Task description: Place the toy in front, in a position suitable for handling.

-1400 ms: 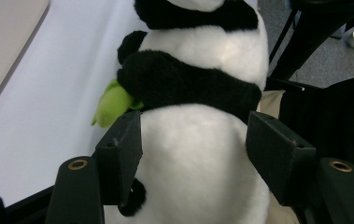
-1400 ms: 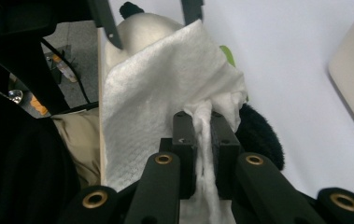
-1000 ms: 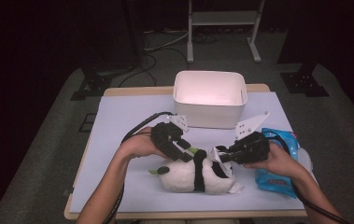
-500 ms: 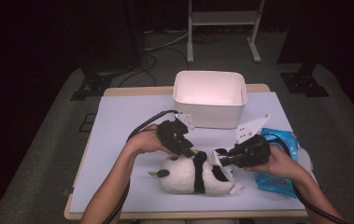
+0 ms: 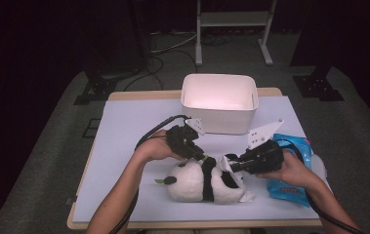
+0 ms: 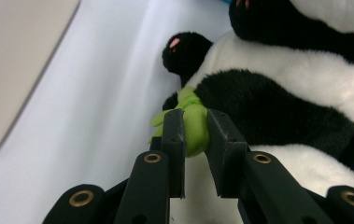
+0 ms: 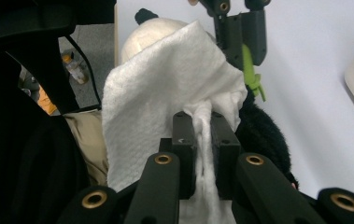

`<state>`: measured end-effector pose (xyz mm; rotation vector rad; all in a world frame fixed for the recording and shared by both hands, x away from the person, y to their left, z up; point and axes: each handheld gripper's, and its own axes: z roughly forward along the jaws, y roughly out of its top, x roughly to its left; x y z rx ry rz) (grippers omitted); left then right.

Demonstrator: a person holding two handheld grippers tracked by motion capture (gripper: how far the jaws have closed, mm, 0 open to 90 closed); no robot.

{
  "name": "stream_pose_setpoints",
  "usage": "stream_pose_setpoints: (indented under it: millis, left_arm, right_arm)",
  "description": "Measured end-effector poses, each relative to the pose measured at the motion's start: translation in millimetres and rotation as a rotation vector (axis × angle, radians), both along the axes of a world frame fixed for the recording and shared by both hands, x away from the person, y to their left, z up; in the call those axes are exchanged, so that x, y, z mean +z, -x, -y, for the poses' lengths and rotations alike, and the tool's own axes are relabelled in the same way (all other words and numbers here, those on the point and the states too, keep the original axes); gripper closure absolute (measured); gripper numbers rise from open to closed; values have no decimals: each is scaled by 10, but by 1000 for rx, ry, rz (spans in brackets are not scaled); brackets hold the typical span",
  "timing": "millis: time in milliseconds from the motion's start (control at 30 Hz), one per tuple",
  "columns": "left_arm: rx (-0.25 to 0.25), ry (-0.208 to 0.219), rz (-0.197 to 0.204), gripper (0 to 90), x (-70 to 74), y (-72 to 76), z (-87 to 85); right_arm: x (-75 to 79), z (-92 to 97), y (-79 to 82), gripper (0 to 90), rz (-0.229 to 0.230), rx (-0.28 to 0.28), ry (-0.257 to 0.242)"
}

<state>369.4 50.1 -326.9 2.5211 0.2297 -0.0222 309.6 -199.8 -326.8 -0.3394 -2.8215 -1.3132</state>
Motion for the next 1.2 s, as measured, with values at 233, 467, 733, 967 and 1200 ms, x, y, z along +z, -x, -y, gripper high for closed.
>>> stream_pose_setpoints:
  millis: [233,467,733,967,1200]
  left_arm:
    - [-16,-6,25,783,68,-1,28]
    - [-26,1,33,784,120,7,30]
    - [-22,16,56,788,199,3,30]
    - [-18,25,80,788,270,5,52]
    - [-20,25,106,787,366,9,70]
  right_arm:
    - [51,-23,10,827,13,-1,11]
    - [170,-3,-12,829,87,-43,43]
    - [165,7,-86,829,40,-36,39]
    - [152,-8,-44,828,17,-8,33]
    - [148,-35,-6,828,27,3,43]
